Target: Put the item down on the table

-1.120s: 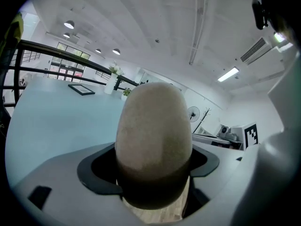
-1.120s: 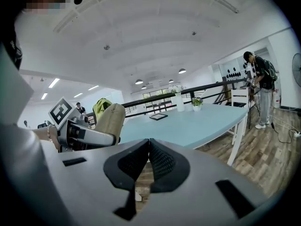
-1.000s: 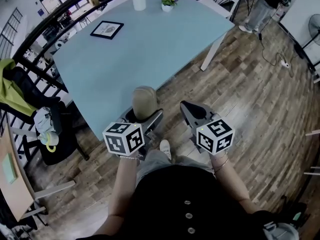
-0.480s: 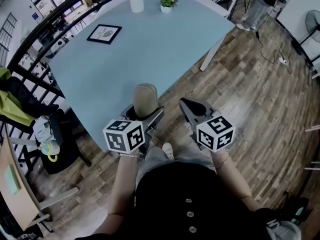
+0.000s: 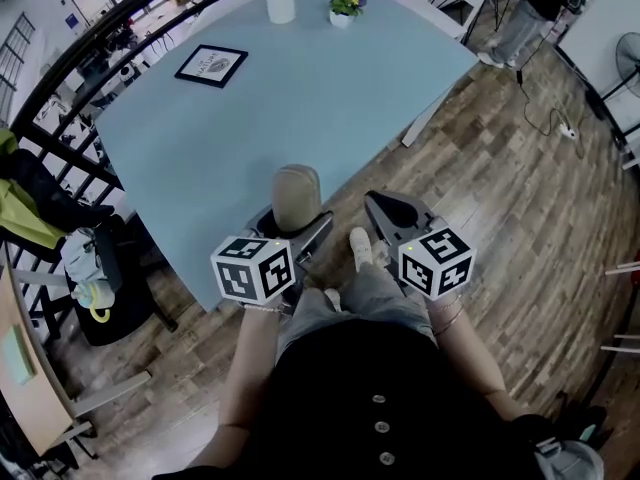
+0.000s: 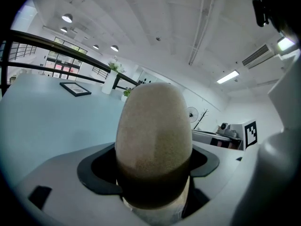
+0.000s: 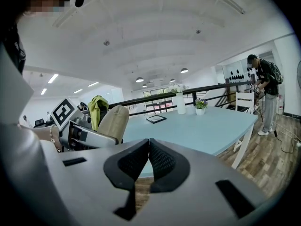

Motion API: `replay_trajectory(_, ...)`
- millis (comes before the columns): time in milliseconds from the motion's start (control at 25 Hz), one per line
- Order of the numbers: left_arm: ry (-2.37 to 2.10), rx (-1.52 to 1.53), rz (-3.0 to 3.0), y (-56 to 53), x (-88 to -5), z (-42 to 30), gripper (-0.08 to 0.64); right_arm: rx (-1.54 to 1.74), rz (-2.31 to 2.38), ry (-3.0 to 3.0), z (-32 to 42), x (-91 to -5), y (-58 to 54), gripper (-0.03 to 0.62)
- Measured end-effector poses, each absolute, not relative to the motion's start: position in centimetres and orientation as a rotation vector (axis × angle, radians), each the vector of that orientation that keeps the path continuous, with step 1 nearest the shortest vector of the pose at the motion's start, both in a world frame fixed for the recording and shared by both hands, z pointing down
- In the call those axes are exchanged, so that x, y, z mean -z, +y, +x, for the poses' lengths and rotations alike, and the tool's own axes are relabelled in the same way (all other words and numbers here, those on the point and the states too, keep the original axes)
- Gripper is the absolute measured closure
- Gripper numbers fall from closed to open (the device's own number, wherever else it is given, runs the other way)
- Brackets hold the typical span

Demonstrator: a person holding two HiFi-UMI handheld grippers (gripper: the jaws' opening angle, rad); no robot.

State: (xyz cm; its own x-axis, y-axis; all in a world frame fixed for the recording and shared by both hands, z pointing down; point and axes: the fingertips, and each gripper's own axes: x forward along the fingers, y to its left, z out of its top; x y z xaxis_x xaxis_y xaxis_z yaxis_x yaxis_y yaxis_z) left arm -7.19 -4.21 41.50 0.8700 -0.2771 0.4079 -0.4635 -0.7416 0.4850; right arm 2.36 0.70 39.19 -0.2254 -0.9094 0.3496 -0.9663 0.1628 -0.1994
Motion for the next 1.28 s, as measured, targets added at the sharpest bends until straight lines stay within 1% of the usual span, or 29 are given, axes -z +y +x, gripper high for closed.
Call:
replay_trajectory(320, -0.613, -0.391, 2.432, -8.4, -41.4, -5.2, 0.142, -0.531, 1.781, -2.341, 4.4, -39.1, -4.9, 0.588)
replay_trajectory(640, -0.740, -0.370, 2.372, -13.9, -42.6, -2.4, 0.141, -0.534, 1.667, -2.418, 8.0, -40.0, -11.7, 0.588)
replay_trajectory(1000, -0.927, -0.312, 2.291, -21.1, -41.9, 0.4, 0.141, -0.498, 1.456, -2.534, 10.8, -38.8, -20.2, 0.588)
replay_trajectory(1280, -1.060, -0.253, 2.230, -25.7, -41.8, 2.5, 0.141, -0.514, 1.234, -2.603, 12.3, -39.7, -25.4, 0.587)
